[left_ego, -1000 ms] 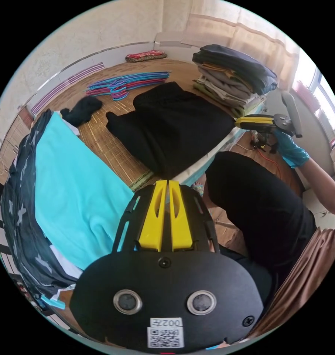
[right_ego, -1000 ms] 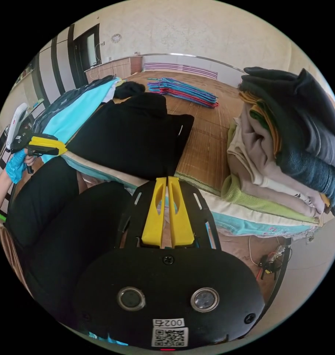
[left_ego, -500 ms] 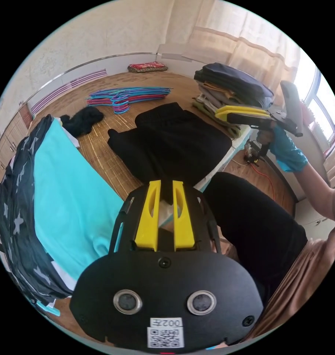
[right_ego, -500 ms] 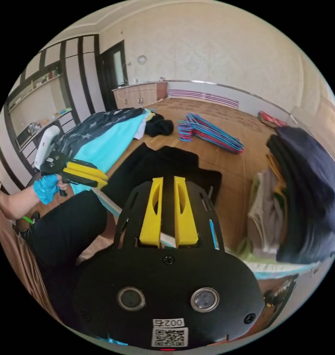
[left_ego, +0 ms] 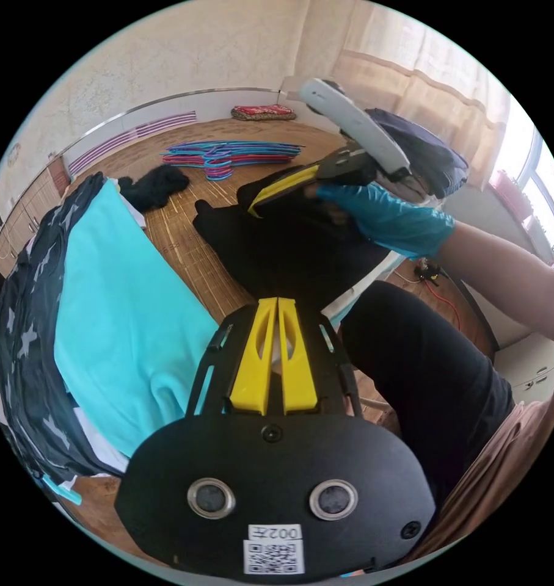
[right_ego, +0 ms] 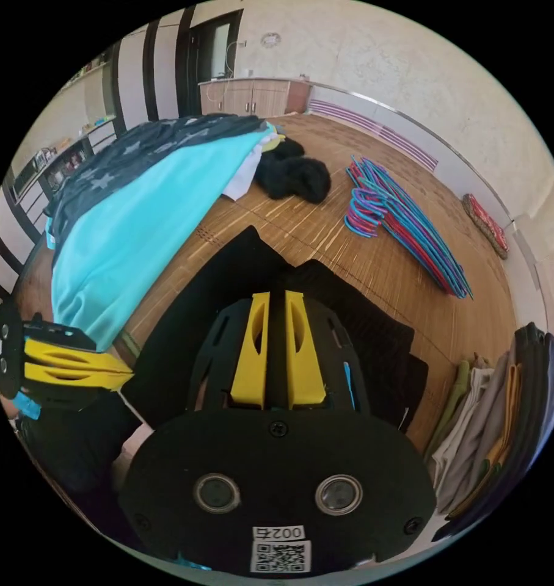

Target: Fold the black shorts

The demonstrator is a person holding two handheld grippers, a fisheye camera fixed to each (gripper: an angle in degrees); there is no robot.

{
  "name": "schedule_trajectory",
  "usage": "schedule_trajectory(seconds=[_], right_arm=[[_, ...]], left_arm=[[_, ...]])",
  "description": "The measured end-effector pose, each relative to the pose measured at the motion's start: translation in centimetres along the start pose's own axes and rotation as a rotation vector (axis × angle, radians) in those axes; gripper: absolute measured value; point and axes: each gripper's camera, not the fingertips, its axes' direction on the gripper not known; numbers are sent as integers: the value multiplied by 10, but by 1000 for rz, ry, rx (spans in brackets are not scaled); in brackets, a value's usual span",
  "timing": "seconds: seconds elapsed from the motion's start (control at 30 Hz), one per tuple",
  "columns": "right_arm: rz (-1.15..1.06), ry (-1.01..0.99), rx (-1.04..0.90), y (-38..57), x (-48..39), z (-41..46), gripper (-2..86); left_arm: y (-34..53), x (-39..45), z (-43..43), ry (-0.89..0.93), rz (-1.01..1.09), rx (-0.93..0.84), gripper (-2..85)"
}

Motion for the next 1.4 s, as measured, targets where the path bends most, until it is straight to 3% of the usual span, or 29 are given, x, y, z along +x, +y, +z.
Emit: schedule_trajectory(seconds=[0.17,0.33,0.53,0.7,0.8,1.03,1.4], right_arm=[[39,-63,-23,-11,12,14,25],[78,-181,65,-2,35,-14,69],[243,-2,130,47,86,-45,82],[316,-57,100,71,109,-33,89],[301,-78,99,72,108,-24,73],[286,134,63,72,94,-10,-4],[191,-8,131,99,74,-59,80]], left_arm=[[-3,-1,6,-25,28,-37,-10],[-5,-10,11,22,3,-56,-10],[-10,-11,14,20,5,-73,-10],[-15,-12,15,22,-3,-90,-10],[-18,-13,17,15,-4,-100,-10],[-26,-9,20,-28,28,-136,-10],[-39,-8,4,-21,47,-137,-9]])
